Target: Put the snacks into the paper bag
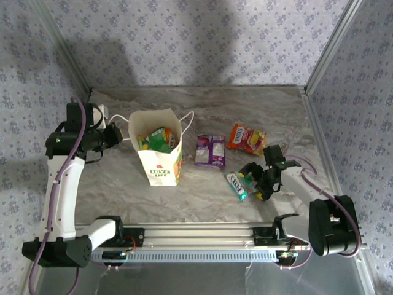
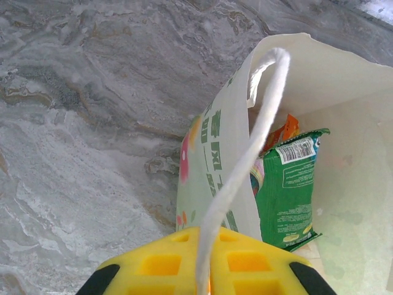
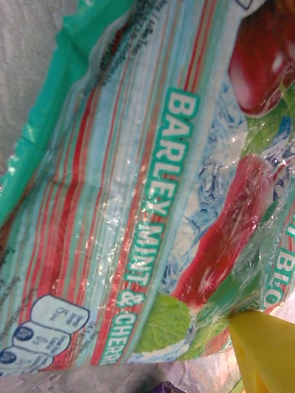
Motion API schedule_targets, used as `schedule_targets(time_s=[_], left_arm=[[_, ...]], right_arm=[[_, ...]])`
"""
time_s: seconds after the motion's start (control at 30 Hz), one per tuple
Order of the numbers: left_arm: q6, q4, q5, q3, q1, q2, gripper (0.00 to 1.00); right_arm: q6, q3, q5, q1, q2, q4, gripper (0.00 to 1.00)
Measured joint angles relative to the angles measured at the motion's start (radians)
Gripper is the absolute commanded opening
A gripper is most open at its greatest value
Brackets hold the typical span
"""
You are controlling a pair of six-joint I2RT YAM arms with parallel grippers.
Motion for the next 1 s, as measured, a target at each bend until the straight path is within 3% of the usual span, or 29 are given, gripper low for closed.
schedule_targets(time_s=[0.43,0.8,1.0], left_arm=[[0.000,-0.006,-0.004,0.003,-0.006,0.006,0.11],[0.000,-0.006,-0.008,0.003,-0.012,0.007,0.11],[0.000,-0.006,-0.011,0.003,-0.013,0.007,0.11]], right_arm=[[-0.013,0.051,0.011,0.027,0.068,-0.029,0.86],[-0.041,0.068,-0.001,0.069,0.089,0.080,0.79],[-0.057,0.088,0.000,0.082,0.137,0.080,0.85]])
